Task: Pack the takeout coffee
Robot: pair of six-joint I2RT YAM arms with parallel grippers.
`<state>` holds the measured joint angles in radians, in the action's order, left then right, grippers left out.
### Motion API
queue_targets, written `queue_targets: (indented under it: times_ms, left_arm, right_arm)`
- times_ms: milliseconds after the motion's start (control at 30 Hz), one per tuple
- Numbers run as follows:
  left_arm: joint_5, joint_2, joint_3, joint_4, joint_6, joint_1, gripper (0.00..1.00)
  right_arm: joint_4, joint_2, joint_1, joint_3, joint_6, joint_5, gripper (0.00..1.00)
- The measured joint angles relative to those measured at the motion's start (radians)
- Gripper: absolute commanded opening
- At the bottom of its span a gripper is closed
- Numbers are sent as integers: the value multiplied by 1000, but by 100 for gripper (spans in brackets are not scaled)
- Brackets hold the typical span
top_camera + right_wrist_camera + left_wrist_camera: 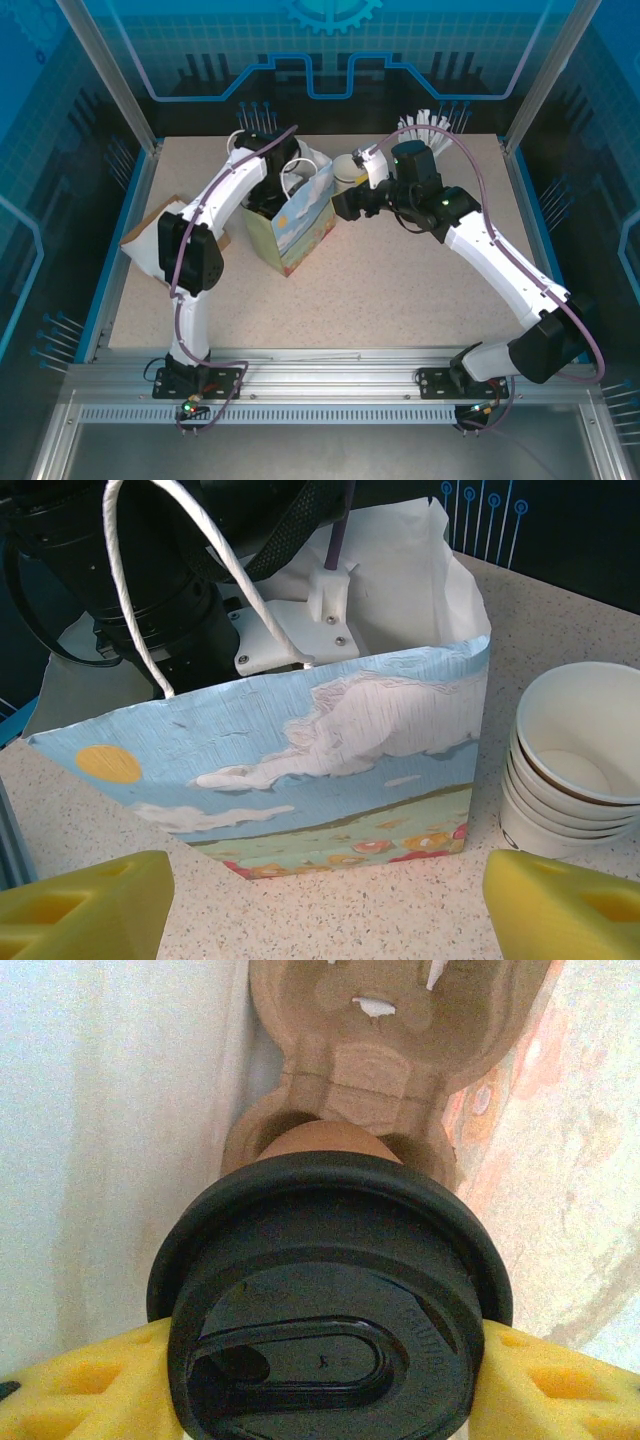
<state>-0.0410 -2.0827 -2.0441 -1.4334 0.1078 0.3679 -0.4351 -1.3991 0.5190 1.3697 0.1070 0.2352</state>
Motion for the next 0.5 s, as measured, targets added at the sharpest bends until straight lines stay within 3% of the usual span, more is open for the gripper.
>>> queue_targets:
  times_ms: [500]
  left_arm:
    - [1,-2,5,10,0,2,38]
  right_arm:
    - [0,-8,6,0,0,0,83]
